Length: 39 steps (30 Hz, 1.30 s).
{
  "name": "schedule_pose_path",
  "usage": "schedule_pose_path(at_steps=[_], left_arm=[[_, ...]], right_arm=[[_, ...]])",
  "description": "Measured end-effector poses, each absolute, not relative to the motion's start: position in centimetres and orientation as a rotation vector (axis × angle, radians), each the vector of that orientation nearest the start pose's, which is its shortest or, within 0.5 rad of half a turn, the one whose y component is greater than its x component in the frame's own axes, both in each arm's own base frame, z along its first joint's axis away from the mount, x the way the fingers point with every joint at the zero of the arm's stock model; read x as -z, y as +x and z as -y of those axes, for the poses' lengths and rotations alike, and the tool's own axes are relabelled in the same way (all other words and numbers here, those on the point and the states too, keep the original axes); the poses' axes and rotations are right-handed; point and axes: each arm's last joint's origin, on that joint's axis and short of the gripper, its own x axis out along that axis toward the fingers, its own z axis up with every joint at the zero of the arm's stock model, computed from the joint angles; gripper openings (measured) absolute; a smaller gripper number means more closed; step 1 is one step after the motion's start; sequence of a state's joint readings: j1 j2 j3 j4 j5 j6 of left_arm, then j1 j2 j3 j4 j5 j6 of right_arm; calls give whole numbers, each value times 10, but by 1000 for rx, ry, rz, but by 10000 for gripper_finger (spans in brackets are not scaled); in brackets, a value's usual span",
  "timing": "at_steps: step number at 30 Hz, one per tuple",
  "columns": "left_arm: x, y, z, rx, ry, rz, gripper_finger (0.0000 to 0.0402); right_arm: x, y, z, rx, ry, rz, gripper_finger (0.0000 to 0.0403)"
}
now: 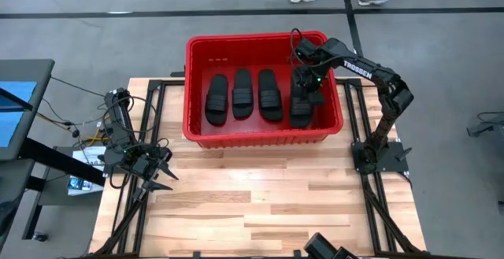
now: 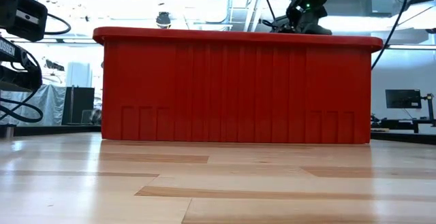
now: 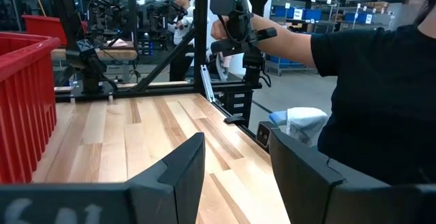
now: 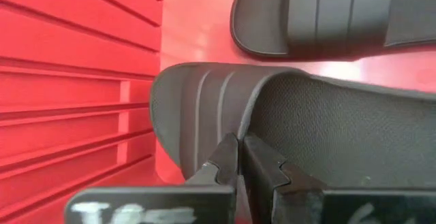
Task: Pick and place slides into bin
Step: Put the slide into the bin
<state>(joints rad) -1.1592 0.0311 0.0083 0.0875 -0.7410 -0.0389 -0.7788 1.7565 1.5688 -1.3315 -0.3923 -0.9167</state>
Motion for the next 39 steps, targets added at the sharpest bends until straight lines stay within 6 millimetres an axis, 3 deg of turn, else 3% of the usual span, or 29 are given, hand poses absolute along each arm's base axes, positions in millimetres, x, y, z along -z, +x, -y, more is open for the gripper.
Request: schedule_pose_path(at_steps=[39], left_arm=[[-172, 54, 76, 419, -90, 30, 156]], right_arm=[[-282, 234, 229, -273, 14, -1214, 0]])
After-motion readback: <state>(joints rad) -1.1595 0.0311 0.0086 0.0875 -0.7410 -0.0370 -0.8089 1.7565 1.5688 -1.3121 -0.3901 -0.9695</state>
